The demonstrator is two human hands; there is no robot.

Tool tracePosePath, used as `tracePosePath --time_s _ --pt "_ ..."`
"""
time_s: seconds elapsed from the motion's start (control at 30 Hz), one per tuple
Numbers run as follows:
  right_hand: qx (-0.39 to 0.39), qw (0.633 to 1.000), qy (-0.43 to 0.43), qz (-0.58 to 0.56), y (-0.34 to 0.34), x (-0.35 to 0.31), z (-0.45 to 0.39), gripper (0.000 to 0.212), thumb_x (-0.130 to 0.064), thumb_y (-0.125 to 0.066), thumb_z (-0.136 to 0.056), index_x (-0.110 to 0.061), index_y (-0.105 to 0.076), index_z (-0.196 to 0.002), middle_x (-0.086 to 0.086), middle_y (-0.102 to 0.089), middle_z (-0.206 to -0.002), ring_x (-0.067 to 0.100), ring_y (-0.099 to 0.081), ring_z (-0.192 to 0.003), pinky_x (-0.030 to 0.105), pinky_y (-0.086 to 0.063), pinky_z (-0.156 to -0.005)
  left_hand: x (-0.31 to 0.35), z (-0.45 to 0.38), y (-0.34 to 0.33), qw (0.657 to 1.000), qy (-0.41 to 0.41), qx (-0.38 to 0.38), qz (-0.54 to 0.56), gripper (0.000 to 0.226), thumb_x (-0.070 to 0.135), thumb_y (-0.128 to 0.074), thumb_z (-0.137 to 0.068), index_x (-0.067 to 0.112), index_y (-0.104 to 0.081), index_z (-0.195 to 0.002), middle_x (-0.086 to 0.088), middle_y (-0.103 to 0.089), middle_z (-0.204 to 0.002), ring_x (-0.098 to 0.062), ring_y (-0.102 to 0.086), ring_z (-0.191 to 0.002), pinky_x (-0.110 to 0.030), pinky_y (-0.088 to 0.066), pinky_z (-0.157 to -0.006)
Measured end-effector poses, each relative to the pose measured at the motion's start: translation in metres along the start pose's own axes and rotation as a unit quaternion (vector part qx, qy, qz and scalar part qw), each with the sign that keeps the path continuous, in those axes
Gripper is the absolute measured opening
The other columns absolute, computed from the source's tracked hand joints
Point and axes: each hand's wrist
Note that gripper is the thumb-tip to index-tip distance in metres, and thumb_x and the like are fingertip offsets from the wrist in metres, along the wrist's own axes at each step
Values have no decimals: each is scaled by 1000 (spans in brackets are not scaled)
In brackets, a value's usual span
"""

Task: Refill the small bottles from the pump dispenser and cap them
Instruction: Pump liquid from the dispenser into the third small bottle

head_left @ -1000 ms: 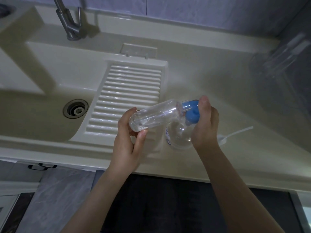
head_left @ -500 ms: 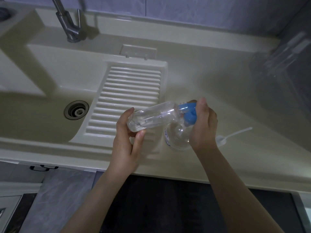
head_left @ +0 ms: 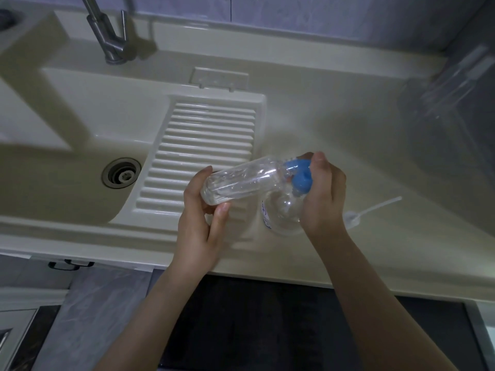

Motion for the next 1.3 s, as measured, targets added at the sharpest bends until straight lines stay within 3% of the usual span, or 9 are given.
tracePosePath --time_s 0.13,0.27,0.43,0.5,0.6,0.73,0.9,1.03,1.3 --pt "7 1000 30 -6 0 5 0 40 -49 -27 -78 -26 -53 -57 -9 -52 -51 21 -50 -57 46 -44 -61 1 1 1 1000 -1 -3 -4 47 55 -40 -93 45 -25 -136 -17 -55 -104 -18 -58 -86 -26 -47 -80" --pt "7 1000 30 4 -1 5 2 44 -51 -25 -79 -23 -51 -58 -6 -49 -53 22 -49 -58 45 -43 -61 2 1 1 1000 4 -1 -7 47 55 -42 -93 51 -24 -136 -20 -54 -111 -22 -58 -89 -36 -51 -80" --pt "-22 1000 4 22 5 7 2 65 -63 -22 -78 -7 -55 -73 10 -54 -65 34 -53 -69 52 -46 -75 7 1 0 1000 -6 6 9 43 40 -48 -93 37 -32 -133 23 -45 -124 -16 -57 -97 -41 -52 -77" --pt "-54 998 4 8 9 6 2 63 -67 -24 -79 -16 -60 -77 5 -61 -74 32 -57 -76 51 -47 -79 10 0 0 1000 -9 11 15 43 32 -48 -91 32 -34 -132 36 -41 -124 -5 -55 -102 -40 -53 -77" --pt "-61 994 47 -81 15 0 -1 70 -77 -28 -82 -18 -64 -86 8 -69 -91 27 -64 -90 39 -51 -85 13 -1 0 999 -18 17 20 45 38 -48 -92 25 -33 -132 40 -38 -126 5 -52 -107 -30 -52 -80" --pt "8 991 51 -127 25 -27 -23 56 -59 -25 -87 -23 -65 -72 5 -71 -87 20 -66 -93 23 -45 -88 18 -1 1 999 -20 16 22 45 36 -50 -91 28 -33 -131 41 -39 -125 12 -50 -106 -15 -47 -80" --pt "-30 999 18 30 19 -58 -68 52 -56 -35 -82 -24 -66 -56 -3 -71 -73 21 -66 -83 38 -49 -92 23 -2 3 999 -29 11 18 37 30 -50 -92 40 -34 -123 43 -40 -124 14 -51 -102 -7 -43 -80" --pt "-112 974 -10 199 9 -59 -69 54 -54 -33 -93 -21 -66 -66 -4 -71 -81 20 -64 -85 39 -48 -94 23 -2 4 1000 -18 5 22 38 36 -50 -91 44 -33 -124 41 -41 -123 11 -53 -99 -11 -45 -80" --pt "-165 956 -60 237 5 -51 -69 66 -55 -21 -98 -22 -69 -68 -6 -72 -76 21 -67 -81 38 -47 -95 19 -1 4 1000 -15 0 17 40 36 -48 -93 39 -31 -129 39 -41 -126 12 -53 -99 -11 -45 -80"
Point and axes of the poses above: each hand's wrist, its own z-axis away from the middle knuckle, its own y-axis out of the back of the hand, x = y × z
